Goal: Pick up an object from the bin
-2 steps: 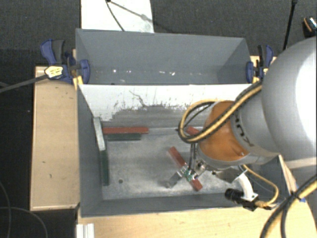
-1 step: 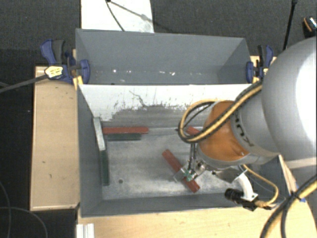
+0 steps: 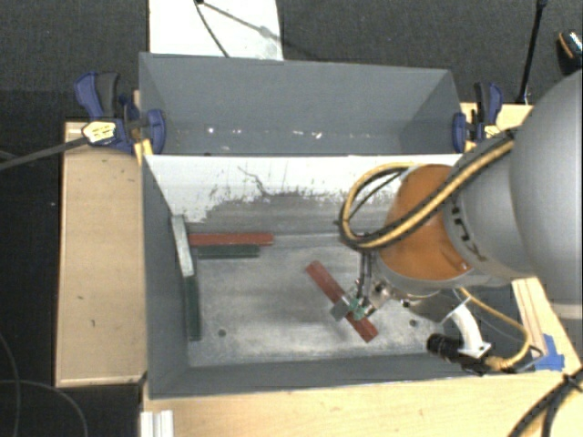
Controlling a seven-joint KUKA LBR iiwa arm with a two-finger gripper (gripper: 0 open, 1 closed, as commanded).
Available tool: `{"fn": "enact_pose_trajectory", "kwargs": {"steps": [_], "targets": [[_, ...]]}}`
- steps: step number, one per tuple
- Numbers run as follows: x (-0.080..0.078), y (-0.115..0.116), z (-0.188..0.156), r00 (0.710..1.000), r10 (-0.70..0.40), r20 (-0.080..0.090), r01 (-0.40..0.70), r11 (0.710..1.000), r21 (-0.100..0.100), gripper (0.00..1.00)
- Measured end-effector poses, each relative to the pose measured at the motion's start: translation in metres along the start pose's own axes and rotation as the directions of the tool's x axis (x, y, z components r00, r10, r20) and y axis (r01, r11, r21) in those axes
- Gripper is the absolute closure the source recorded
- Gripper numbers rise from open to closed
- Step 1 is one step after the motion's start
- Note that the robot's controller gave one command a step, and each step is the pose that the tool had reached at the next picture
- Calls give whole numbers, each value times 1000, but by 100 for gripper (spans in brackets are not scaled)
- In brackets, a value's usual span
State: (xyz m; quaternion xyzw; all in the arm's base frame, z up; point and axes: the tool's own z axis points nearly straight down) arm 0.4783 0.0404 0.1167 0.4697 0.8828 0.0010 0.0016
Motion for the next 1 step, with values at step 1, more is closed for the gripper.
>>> {"fn": "enact_pose_trajectory", "kwargs": {"steps": [1], "targets": [[0, 0, -15, 1000, -7, 0, 7, 1000, 1, 100]]}}
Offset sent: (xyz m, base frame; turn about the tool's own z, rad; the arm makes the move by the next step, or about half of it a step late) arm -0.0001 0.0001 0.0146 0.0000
